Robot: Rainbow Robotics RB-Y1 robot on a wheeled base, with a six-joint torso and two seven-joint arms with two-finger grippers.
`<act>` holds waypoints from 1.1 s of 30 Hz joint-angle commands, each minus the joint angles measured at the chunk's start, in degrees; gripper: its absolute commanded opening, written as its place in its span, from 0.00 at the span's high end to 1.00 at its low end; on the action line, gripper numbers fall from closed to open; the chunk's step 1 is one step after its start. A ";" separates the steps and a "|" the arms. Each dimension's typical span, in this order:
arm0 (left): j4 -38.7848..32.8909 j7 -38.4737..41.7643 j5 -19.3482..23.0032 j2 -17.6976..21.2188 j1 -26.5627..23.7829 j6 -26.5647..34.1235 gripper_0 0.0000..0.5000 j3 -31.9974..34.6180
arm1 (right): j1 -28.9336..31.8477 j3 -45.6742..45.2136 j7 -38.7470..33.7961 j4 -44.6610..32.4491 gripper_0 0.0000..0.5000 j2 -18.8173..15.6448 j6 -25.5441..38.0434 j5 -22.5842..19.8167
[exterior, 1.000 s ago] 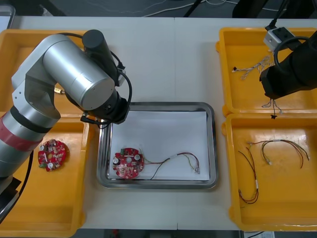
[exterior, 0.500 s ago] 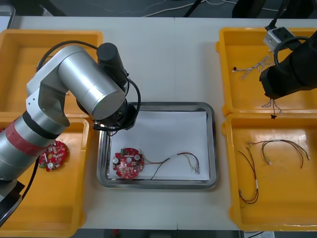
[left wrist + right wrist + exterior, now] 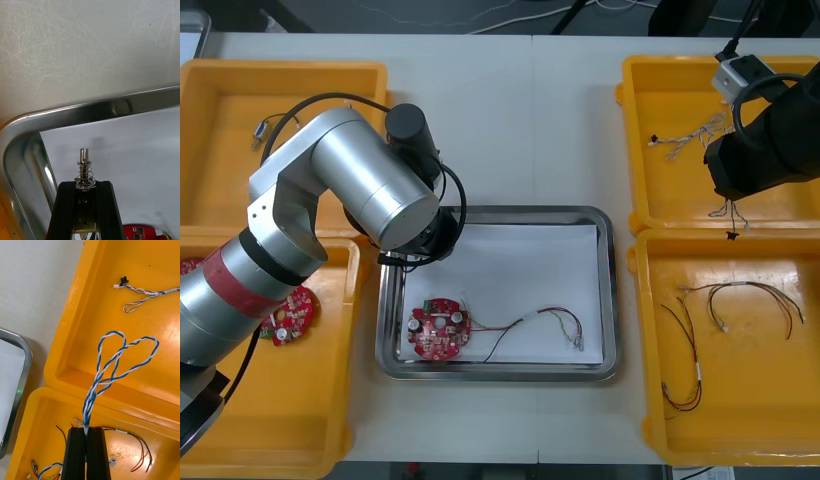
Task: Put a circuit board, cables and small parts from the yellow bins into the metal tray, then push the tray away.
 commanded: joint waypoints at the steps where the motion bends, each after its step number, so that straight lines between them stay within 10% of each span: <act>1: -0.49 3.53 -1.66 -1.24 0.15 -0.81 1.00 -1.62 | 0.14 -1.89 -0.79 -1.68 1.00 0.60 0.20 -0.45; 26: 0.39 3.80 -3.77 -0.81 2.08 -2.22 0.99 -3.73 | 0.14 -1.89 -0.79 -1.68 1.00 0.60 0.20 -0.45; 33: 0.39 3.97 -3.69 -0.72 2.08 -3.09 0.14 -3.73 | 0.14 -1.89 -0.79 -1.68 1.00 0.60 0.20 -0.45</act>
